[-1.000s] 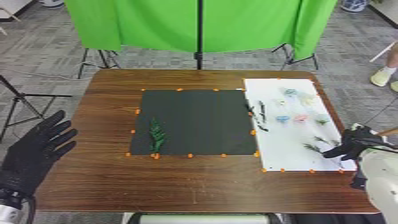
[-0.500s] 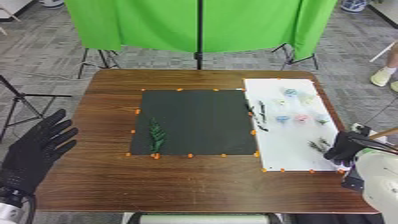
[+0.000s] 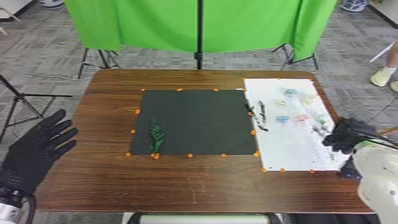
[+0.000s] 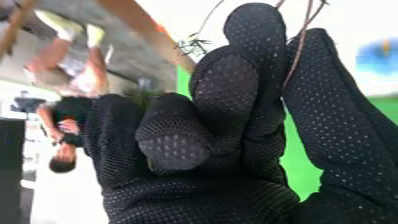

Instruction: Arrange flowers

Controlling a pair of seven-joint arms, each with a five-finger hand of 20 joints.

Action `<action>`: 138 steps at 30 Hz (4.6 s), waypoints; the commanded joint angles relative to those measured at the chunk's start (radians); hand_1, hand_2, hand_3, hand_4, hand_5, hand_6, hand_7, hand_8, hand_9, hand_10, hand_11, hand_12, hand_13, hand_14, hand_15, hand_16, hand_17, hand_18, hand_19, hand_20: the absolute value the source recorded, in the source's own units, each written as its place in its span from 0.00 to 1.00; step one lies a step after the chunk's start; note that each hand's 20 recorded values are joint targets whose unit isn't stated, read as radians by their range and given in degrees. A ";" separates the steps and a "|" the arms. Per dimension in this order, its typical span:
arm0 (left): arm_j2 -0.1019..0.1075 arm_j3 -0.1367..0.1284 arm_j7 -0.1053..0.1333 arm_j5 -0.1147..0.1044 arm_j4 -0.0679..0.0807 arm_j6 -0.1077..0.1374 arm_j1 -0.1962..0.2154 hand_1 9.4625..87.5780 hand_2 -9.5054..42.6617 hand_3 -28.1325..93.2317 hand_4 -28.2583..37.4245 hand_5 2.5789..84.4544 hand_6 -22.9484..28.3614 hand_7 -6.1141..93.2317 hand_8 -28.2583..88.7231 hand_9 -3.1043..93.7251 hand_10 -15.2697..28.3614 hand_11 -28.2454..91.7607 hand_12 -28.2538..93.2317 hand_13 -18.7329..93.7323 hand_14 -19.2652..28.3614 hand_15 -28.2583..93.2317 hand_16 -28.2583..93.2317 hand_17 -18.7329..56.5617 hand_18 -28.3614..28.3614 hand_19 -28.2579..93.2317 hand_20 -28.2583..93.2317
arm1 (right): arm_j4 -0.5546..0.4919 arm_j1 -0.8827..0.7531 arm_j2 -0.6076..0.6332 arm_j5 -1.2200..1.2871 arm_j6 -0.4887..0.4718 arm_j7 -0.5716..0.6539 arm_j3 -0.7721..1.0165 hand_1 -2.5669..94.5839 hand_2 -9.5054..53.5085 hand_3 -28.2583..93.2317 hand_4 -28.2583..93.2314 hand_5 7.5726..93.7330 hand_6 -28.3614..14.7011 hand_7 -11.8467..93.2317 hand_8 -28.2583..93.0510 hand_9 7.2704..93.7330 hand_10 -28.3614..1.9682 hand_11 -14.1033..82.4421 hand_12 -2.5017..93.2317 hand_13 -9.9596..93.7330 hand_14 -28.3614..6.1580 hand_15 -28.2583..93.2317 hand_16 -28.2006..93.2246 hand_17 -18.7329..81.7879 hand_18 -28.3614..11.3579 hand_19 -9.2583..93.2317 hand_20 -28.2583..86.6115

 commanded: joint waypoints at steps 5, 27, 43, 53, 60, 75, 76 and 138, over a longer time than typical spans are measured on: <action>0.003 -0.006 -0.019 -0.001 -0.003 0.016 0.008 0.19 0.12 0.80 0.00 0.27 0.48 0.27 0.14 0.23 0.57 0.41 0.36 0.28 0.65 0.50 0.23 0.09 0.82 0.56 0.30 | -0.012 0.375 -0.056 0.177 0.008 -0.077 -0.246 0.45 0.00 0.91 0.00 0.92 0.66 0.53 0.23 1.00 0.72 0.71 0.31 0.91 0.64 0.87 0.51 0.70 0.16 1.00 0.79; 0.009 0.040 -0.050 0.000 0.012 0.013 -0.027 0.19 0.12 0.80 0.00 0.27 0.48 0.27 0.14 0.23 0.57 0.41 0.36 0.28 0.65 0.50 0.23 0.09 0.82 0.56 0.30 | 0.372 0.683 -0.483 -0.238 0.000 -0.243 -0.828 0.44 0.01 0.92 0.00 0.94 0.65 0.51 0.23 1.00 0.72 0.74 0.29 0.92 0.64 0.88 0.50 0.72 0.16 1.00 0.82; 0.017 0.049 -0.062 0.002 0.024 -0.003 -0.051 0.19 0.12 0.80 0.00 0.27 0.48 0.27 0.14 0.23 0.57 0.41 0.36 0.28 0.65 0.50 0.23 0.09 0.82 0.56 0.29 | 0.471 0.685 -0.503 -0.463 0.056 -0.147 -0.921 0.44 0.00 0.93 0.00 0.95 0.65 0.51 0.23 1.00 0.75 0.75 0.27 0.95 0.69 0.87 0.48 0.75 0.17 1.00 0.82; 0.032 0.056 -0.065 0.000 0.030 -0.007 -0.058 0.19 0.12 0.80 0.00 0.27 0.48 0.27 0.14 0.23 0.57 0.41 0.36 0.28 0.65 0.50 0.23 0.09 0.82 0.56 0.29 | 0.486 0.695 -0.531 -0.428 -0.032 -0.110 -0.926 0.42 0.03 0.93 0.00 0.96 0.67 0.50 0.20 1.00 0.76 0.76 0.25 0.96 0.70 0.87 0.48 0.76 0.17 1.00 0.83; 0.039 0.057 -0.067 -0.002 0.032 -0.010 -0.059 0.20 0.12 0.80 0.00 0.27 0.48 0.27 0.14 0.23 0.57 0.41 0.36 0.28 0.65 0.50 0.23 0.09 0.82 0.56 0.29 | 0.504 0.705 -0.551 -0.392 -0.098 -0.077 -0.913 0.39 0.08 0.93 0.00 1.00 0.70 0.51 0.10 1.00 0.74 0.79 0.21 0.99 0.69 0.85 0.47 0.78 0.17 1.00 0.83; 0.048 0.064 -0.072 -0.005 0.035 -0.008 -0.062 0.19 0.13 0.80 0.00 0.27 0.48 0.27 0.14 0.23 0.57 0.41 0.36 0.28 0.65 0.50 0.23 0.09 0.82 0.56 0.29 | 0.478 0.692 -0.604 -0.168 -0.176 0.034 -0.824 0.25 0.43 0.86 0.00 1.00 0.68 0.47 0.11 1.00 0.75 0.80 0.20 1.00 0.70 0.86 0.45 0.81 0.16 1.00 0.83; 0.047 0.063 -0.070 -0.005 0.035 -0.009 -0.061 0.20 0.13 0.80 0.00 0.27 0.48 0.27 0.14 0.23 0.57 0.41 0.36 0.28 0.65 0.50 0.23 0.09 0.82 0.56 0.29 | 0.475 0.691 -0.604 -0.153 -0.174 0.038 -0.820 0.25 0.43 0.86 0.00 1.00 0.68 0.47 0.11 1.00 0.75 0.80 0.20 1.00 0.70 0.86 0.45 0.81 0.16 1.00 0.83; 0.022 0.061 -0.051 -0.003 0.026 0.001 -0.042 0.20 0.13 0.80 0.00 0.27 0.48 0.27 0.14 0.23 0.57 0.41 0.36 0.28 0.65 0.50 0.23 0.09 0.82 0.56 0.29 | 0.384 0.663 -0.568 -0.028 -0.345 0.030 -0.790 0.20 0.45 0.84 0.00 1.00 0.64 0.42 0.11 1.00 0.71 0.76 0.21 1.00 0.71 0.84 0.44 0.82 0.15 1.00 0.83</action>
